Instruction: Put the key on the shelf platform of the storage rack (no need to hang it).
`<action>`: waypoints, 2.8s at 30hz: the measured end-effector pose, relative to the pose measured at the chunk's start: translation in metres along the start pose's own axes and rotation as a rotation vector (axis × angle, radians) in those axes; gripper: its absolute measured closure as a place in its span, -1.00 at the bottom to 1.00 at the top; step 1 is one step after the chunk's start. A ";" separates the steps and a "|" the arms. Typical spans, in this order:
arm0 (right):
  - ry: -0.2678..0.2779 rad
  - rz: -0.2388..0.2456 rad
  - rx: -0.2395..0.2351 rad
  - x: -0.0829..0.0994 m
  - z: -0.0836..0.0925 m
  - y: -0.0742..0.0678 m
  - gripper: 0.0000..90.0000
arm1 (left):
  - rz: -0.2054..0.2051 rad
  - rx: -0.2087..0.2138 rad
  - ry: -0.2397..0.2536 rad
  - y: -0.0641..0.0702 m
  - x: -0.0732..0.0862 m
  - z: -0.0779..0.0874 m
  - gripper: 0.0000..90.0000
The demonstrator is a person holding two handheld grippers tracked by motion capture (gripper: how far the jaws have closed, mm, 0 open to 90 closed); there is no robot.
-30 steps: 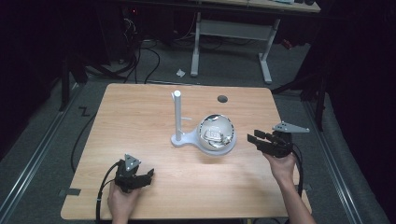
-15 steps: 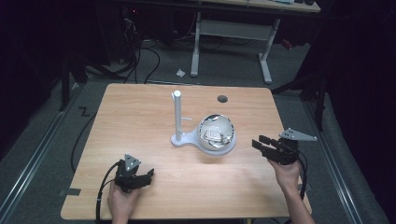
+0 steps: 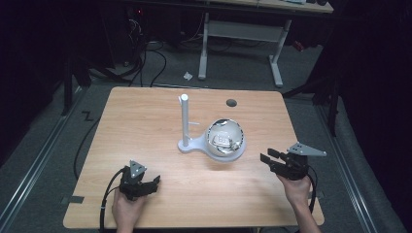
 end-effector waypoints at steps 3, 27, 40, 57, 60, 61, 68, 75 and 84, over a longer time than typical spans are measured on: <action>-0.003 -0.001 -0.006 0.004 -0.001 -0.003 0.22 | 0.000 0.001 -0.001 0.000 0.000 0.000 -0.47; -0.024 0.011 -0.062 0.023 -0.018 -0.027 0.22 | 0.000 0.000 -0.001 0.000 0.000 0.000 -0.47; -0.042 0.017 -0.097 0.032 -0.031 -0.041 0.21 | 0.001 0.000 -0.001 0.000 0.000 0.000 -0.47; -0.123 0.079 -0.081 0.052 -0.057 -0.060 0.19 | 0.000 0.000 -0.001 0.000 0.000 0.000 -0.47; -0.140 0.093 -0.077 0.056 -0.063 -0.062 0.18 | 0.000 -0.001 -0.001 0.000 0.000 0.000 -0.47; -0.148 0.098 -0.071 0.058 -0.065 -0.063 0.18 | 0.001 -0.001 -0.001 0.000 0.000 0.000 -0.47; -0.181 0.117 -0.055 0.066 -0.075 -0.066 0.17 | 0.001 -0.001 -0.001 0.000 0.000 0.000 -0.47; -0.203 0.137 -0.034 0.067 -0.078 -0.067 0.13 | 0.001 -0.001 -0.001 0.000 0.000 0.000 -0.47; -0.218 0.207 0.022 0.067 -0.083 -0.072 -0.01 | 0.000 -0.001 -0.001 0.000 0.000 0.000 -0.47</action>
Point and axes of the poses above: each handheld gripper's, and its own axes: z roughly backward along the jaws, x roughly out of its underside, y roughly to its right, the point moved 10 cm from there along -z, roughly forward along the jaws, and after that the axes turned 11 degrees about -y, right-handed, at the moved point
